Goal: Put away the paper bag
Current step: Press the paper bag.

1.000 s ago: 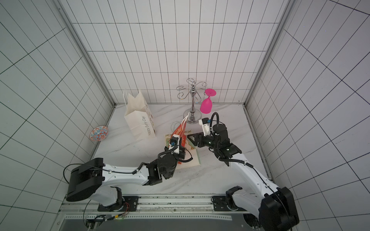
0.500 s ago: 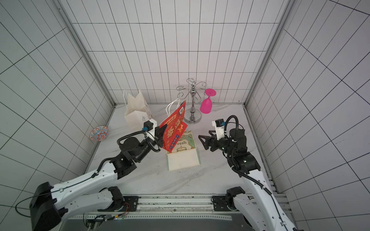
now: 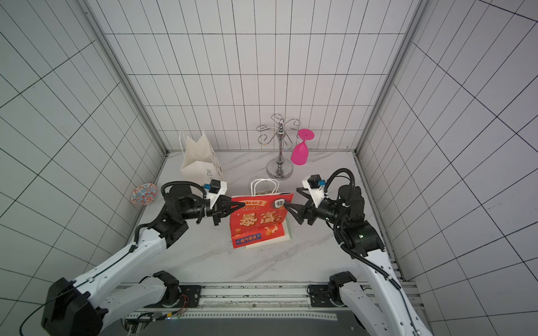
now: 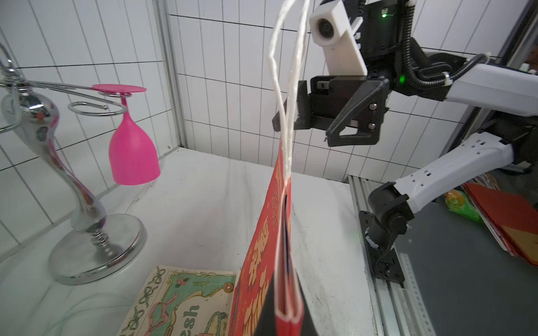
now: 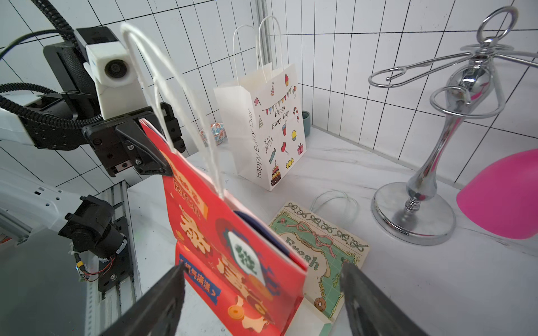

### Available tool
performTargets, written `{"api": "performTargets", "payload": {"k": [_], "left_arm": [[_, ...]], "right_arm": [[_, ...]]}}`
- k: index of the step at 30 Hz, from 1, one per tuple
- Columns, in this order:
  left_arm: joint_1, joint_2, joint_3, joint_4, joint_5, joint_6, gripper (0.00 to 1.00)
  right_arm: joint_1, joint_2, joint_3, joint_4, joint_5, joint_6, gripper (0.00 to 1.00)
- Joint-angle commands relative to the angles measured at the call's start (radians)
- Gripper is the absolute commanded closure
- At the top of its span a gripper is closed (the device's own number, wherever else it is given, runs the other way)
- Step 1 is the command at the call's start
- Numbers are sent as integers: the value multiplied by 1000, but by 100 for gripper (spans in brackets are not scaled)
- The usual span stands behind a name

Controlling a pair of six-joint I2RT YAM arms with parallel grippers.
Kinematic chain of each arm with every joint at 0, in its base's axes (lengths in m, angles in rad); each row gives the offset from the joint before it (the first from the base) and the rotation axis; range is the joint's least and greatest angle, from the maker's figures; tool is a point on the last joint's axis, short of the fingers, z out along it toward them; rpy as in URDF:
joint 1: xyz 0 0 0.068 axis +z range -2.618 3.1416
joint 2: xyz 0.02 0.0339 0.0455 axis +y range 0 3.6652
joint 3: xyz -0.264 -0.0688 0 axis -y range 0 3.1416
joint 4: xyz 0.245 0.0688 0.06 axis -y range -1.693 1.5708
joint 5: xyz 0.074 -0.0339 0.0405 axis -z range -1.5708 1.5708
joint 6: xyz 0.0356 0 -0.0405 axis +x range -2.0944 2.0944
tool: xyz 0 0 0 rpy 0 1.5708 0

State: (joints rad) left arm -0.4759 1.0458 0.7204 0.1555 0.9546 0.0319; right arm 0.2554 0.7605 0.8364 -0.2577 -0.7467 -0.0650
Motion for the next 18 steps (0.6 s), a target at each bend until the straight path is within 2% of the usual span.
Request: {"api": "performTargets", "payload": {"k": [1, 4, 7, 13, 16, 18], "left_arm": [[8, 1, 31, -12, 155, 31, 100], [7, 9, 31, 1, 183, 20, 100], [7, 20, 35, 31, 215, -8, 100], [7, 27, 40, 62, 259, -46, 100], [8, 24, 43, 65, 270, -49, 100], [8, 27, 47, 67, 278, -53, 100]], "right_arm": [[-3, -32, 2, 15, -43, -39, 19], [-2, -75, -53, 62, -171, -31, 23], [1, -108, -123, 200, -255, 50, 29], [12, -88, -168, 245, -302, 70, 33], [32, -86, -194, 242, -276, 50, 33], [44, -83, -204, 238, -261, 35, 37]]}}
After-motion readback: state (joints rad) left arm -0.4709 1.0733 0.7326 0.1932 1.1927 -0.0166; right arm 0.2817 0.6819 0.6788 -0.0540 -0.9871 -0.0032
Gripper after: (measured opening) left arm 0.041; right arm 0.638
